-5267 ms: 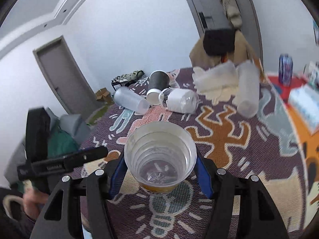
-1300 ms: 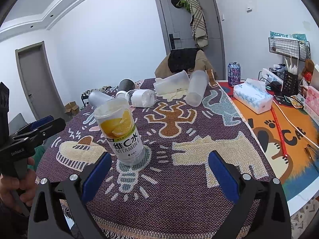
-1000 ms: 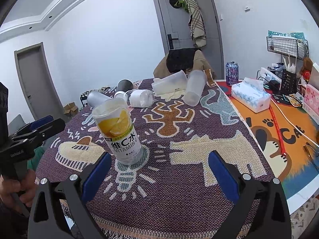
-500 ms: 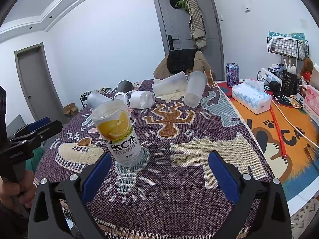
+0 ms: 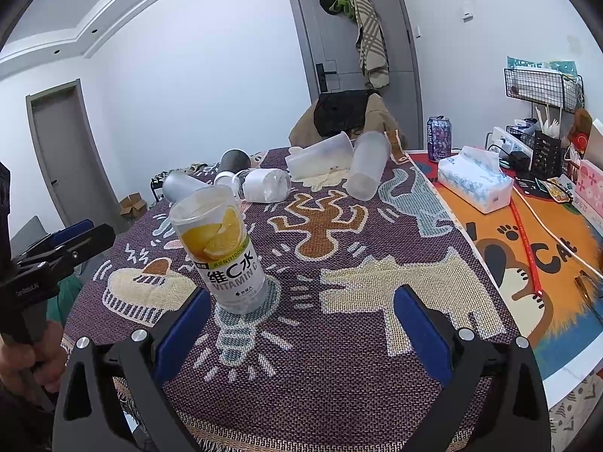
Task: Flip cup upright
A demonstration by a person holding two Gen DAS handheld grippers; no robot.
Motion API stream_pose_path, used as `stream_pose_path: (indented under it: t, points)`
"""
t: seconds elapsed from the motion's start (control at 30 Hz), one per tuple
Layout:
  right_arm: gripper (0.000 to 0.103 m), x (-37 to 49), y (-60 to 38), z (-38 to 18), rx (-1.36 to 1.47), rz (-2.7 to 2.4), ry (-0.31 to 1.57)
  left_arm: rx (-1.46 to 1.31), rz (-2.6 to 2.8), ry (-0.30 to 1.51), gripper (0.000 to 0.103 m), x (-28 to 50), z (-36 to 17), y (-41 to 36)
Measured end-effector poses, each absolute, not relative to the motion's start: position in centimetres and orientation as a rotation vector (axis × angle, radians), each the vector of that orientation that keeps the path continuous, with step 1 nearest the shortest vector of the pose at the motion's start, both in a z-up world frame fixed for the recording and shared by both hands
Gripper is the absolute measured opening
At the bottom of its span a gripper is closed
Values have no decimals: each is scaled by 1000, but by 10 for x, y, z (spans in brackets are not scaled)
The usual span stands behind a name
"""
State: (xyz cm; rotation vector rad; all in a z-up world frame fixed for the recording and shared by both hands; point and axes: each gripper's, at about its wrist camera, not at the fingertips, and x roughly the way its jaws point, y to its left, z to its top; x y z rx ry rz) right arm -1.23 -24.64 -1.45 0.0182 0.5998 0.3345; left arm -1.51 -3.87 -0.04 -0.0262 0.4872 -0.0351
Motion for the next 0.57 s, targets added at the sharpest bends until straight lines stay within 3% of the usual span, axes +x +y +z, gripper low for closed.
stream_pose_path:
  t: [0.57]
  points:
    - [95, -2, -240, -23, -3, 350, 648, -35, -34, 532, 97, -9, -12, -37]
